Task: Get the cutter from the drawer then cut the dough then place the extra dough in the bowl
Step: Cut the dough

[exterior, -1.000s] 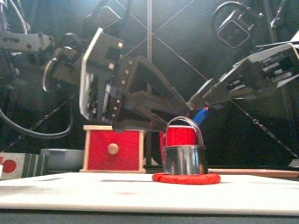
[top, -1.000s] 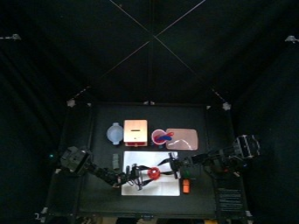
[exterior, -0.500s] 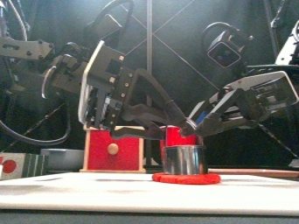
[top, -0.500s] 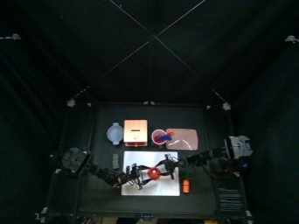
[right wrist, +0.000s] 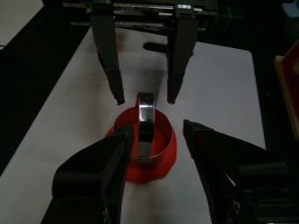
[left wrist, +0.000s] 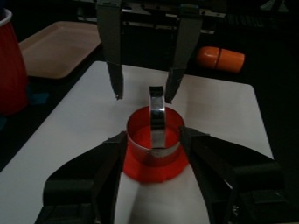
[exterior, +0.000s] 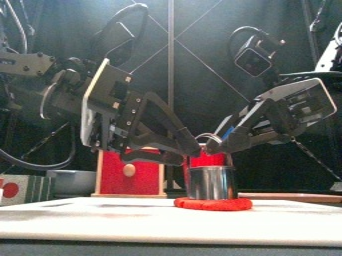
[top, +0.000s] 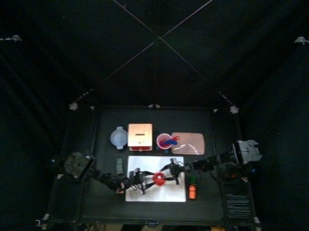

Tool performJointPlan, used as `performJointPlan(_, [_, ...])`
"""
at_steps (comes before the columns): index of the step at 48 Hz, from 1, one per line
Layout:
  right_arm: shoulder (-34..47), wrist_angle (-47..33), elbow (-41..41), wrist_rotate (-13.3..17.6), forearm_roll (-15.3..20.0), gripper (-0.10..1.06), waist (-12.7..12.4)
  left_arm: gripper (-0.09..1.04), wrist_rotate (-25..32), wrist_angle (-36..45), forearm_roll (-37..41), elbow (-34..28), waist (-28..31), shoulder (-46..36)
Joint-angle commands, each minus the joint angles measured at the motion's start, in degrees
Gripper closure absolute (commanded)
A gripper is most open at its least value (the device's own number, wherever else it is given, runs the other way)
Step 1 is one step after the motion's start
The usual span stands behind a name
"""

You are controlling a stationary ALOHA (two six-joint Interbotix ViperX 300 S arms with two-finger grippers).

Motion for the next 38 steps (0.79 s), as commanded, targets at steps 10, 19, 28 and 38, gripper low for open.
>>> performJointPlan(10, [-1.32,-0.09,-0.26,0.88,-3.69,0.18,0.88,0.11,0.0,0.18,3.87,-1.67,1.58,-1.23])
performJointPlan(19, [-0.62,-0.09,-0.26,0.44,-3.78,0.3,0.53,0.18,0.09,2.37,4.13,-1.85,2.64,-1.05])
performJointPlan(28, [0.35,0.62,-0.26,0.09,-4.04,0.4,0.44,0.27,0.09,5.27,4.13,-1.85,3.08,-1.05])
performJointPlan(38, [2.9,2.29,0.7,0.44,-3.69,0.43,0.44,0.33,-0.35,8.61,4.04,-1.76,2.99,-0.62])
